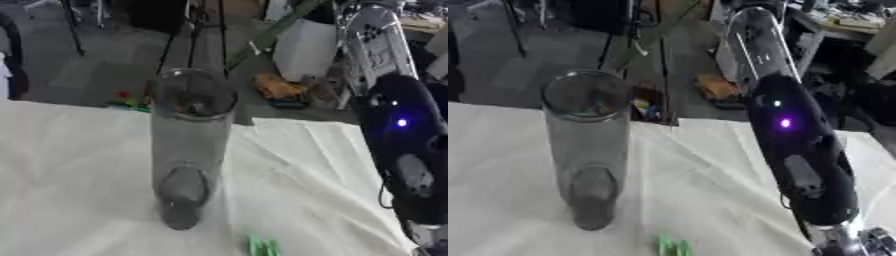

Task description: Arrange flowers into the vase.

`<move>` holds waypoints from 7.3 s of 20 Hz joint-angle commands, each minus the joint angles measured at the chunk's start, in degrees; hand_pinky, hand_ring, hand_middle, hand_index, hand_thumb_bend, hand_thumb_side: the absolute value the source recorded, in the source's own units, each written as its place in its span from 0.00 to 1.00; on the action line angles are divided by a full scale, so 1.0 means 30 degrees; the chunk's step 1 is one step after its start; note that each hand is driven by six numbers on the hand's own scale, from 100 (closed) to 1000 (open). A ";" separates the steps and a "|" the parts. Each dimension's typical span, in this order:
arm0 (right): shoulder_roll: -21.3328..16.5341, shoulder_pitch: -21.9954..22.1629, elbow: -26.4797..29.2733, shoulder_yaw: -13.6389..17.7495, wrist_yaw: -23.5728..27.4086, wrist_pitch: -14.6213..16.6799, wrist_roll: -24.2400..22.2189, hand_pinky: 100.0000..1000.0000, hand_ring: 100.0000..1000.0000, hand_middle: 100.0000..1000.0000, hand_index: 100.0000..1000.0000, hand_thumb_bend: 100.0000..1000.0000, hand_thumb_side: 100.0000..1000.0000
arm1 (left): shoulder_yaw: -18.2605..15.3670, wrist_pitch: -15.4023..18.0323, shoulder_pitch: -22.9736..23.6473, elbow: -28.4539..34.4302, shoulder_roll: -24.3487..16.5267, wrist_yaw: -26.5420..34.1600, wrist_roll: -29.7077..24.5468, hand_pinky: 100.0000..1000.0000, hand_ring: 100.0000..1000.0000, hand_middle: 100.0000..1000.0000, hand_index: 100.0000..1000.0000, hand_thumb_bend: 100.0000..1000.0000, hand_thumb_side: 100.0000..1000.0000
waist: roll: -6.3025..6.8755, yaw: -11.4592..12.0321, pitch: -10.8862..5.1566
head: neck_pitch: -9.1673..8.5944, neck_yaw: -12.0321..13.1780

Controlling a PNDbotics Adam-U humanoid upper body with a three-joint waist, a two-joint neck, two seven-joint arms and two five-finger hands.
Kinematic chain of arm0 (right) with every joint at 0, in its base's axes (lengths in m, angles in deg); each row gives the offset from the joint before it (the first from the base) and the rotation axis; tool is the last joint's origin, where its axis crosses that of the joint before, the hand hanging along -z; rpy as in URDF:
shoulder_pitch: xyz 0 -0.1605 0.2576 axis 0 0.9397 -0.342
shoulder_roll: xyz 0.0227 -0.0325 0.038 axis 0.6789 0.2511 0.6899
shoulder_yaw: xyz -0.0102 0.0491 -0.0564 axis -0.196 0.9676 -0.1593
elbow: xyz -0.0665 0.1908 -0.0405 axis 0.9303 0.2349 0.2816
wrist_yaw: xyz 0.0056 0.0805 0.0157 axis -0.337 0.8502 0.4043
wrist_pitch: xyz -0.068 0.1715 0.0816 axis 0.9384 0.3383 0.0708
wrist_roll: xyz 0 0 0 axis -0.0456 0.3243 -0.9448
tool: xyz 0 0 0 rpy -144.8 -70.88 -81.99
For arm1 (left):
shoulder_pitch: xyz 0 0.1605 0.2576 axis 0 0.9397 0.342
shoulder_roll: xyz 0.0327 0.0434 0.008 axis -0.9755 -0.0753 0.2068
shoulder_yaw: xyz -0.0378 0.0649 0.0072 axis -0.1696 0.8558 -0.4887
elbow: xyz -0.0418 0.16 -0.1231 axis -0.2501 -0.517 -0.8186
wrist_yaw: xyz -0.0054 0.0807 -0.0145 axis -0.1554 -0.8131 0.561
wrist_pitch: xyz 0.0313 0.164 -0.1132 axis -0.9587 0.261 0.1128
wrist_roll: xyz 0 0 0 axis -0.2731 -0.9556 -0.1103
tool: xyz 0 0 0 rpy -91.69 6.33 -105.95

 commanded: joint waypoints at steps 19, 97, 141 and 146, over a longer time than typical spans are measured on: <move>0.0590 -0.0423 0.0702 0.0939 -0.4935 0.1840 0.0195 0.00 0.00 0.00 0.00 0.00 0.40 | 0.0176 -0.0045 -0.0276 0.0288 0.0205 0.0269 -0.0319 0.71 0.77 0.87 0.93 0.00 1.00 | 0.0288 0.0245 -0.0004 | -0.0809 -0.0982; 0.1514 0.1680 0.3166 -0.2847 -1.4481 -0.7964 0.1235 0.34 0.44 0.23 0.03 0.00 0.73 | 0.0244 -0.0233 -0.0524 0.0288 0.0592 0.0887 -0.0861 0.71 0.78 0.88 0.93 0.00 1.00 | 0.0033 0.0134 -0.0268 | -0.0145 -0.1601; 0.0707 0.2388 0.2893 -0.2549 -2.0388 -0.8092 -0.4563 0.92 0.88 0.67 0.60 0.00 0.98 | 0.0313 -0.0283 -0.0614 0.0288 0.0622 0.1171 -0.1046 0.71 0.78 0.87 0.93 0.00 1.00 | -0.0271 0.0175 -0.0409 | -0.0808 -0.1876; 0.0676 0.2445 0.2893 -0.2370 -2.1352 -0.8640 -0.5718 0.97 0.91 0.70 0.63 0.00 0.99 | 0.0314 -0.0280 -0.0622 0.0288 0.0633 0.1211 -0.1049 0.71 0.78 0.87 0.93 0.00 1.00 | -0.0284 0.0126 -0.0446 | -0.0812 -0.1898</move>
